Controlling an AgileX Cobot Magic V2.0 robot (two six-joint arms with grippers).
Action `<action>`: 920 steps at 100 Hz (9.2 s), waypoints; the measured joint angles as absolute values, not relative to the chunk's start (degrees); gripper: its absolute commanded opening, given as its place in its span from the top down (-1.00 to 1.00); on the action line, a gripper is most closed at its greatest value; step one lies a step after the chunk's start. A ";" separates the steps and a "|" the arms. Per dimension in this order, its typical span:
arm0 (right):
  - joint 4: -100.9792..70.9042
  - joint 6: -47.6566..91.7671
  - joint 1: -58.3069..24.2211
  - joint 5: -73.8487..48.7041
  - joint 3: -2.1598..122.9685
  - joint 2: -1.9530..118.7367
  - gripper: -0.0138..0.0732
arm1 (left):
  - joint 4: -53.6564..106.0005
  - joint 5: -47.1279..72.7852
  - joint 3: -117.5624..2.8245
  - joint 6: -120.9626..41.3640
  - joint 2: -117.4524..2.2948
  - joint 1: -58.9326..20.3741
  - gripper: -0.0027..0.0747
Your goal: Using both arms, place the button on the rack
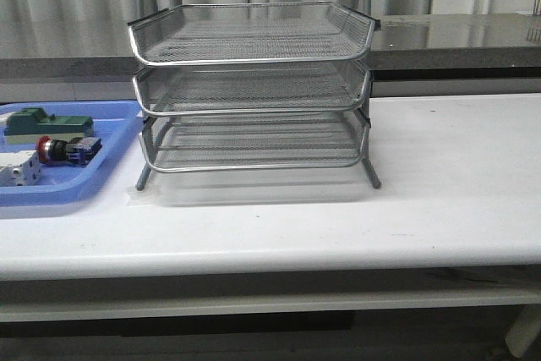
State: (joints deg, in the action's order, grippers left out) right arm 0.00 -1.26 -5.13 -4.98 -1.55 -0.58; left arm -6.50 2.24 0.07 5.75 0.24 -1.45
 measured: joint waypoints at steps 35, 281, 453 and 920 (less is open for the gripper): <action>0.00 -1.15 -5.13 -4.98 -1.55 -0.58 0.84 | -6.50 2.24 0.07 5.75 0.24 -1.45 0.98; -46.77 11.26 -5.13 -35.57 45.04 69.31 0.05 | -6.50 2.24 0.07 5.75 0.24 -1.45 0.98; -90.04 48.17 -5.13 -36.39 65.98 110.20 -0.22 | -6.50 2.24 0.07 5.75 0.24 -1.45 0.98; -4.17 1.77 -5.24 -55.20 43.13 32.19 0.84 | -6.50 0.00 0.07 5.75 0.24 -1.45 0.98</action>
State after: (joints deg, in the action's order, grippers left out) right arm -4.17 1.77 -5.24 -55.20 43.13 32.19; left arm -6.50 0.00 0.07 5.75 0.24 -1.45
